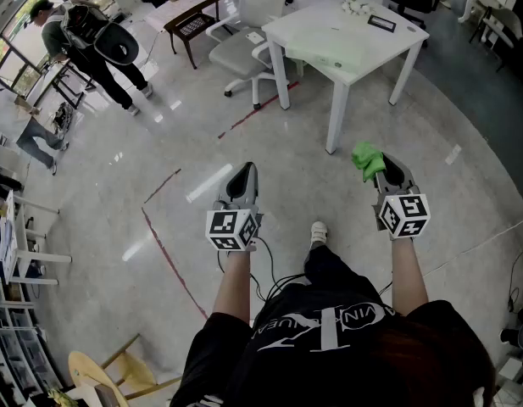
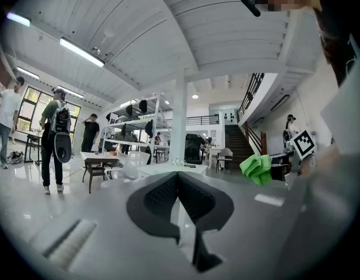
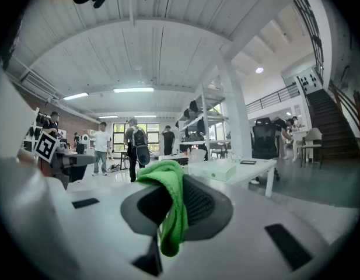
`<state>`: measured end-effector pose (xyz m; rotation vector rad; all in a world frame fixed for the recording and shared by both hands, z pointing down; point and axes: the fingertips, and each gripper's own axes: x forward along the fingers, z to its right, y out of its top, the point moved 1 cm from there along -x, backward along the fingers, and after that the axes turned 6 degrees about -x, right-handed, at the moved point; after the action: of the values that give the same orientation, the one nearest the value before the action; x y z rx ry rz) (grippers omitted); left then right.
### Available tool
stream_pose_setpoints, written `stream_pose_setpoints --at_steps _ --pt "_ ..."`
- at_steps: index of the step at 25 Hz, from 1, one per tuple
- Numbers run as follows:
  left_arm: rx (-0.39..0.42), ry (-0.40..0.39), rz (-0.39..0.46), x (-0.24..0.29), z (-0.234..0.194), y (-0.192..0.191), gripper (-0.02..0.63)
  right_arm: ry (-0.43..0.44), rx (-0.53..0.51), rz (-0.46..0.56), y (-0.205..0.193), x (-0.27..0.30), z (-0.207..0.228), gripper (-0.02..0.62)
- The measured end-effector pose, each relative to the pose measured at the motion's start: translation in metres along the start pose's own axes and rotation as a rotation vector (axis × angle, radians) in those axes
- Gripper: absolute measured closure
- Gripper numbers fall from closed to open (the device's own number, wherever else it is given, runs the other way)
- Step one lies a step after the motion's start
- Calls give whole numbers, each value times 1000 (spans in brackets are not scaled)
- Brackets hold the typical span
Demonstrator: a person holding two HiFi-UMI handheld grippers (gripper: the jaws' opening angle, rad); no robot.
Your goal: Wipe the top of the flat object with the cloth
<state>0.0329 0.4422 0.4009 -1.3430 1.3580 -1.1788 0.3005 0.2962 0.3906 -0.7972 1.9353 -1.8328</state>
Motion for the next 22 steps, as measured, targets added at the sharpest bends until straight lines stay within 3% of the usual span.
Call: stream_pose_setpoints --at_steps 8,22 --pt "31 -21 -6 74 -34 17 595 11 0 -7 7 74 21 565" --pt "74 -51 -33 176 -54 31 595 15 5 -30 4 157 73 565"
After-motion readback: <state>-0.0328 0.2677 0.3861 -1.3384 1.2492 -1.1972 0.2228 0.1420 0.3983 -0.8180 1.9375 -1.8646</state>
